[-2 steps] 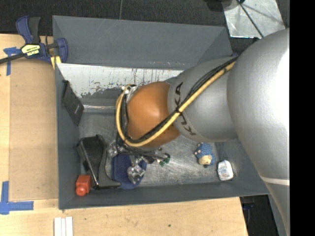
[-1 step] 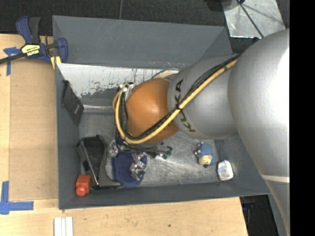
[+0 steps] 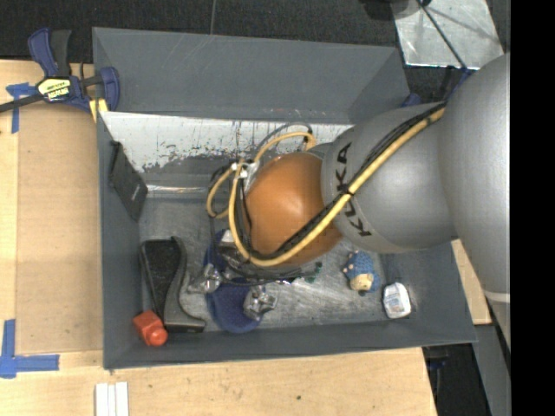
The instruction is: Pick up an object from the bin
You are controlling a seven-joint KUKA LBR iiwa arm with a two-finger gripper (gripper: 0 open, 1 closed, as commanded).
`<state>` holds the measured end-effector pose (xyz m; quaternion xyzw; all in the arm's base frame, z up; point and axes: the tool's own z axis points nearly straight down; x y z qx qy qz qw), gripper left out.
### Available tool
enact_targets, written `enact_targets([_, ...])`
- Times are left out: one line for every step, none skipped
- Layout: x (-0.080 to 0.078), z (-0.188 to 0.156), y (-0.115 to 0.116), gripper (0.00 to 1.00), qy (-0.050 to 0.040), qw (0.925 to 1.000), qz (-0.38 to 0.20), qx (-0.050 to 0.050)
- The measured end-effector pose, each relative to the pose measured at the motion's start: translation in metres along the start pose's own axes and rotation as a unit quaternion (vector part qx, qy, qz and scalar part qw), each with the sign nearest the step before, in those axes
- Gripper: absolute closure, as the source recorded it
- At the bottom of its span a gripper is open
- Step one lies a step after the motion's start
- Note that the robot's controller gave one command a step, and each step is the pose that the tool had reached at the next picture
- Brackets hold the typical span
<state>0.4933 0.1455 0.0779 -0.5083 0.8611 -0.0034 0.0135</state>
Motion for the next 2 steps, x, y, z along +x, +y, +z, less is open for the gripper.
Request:
enact_targets([0.002,-0.001,0.000,1.00,0.0049,1.0000,0.001,-0.001])
enact_targets([0.000,-0.017,-0.004,1.00,0.0074,1.0000,0.003,-0.006])
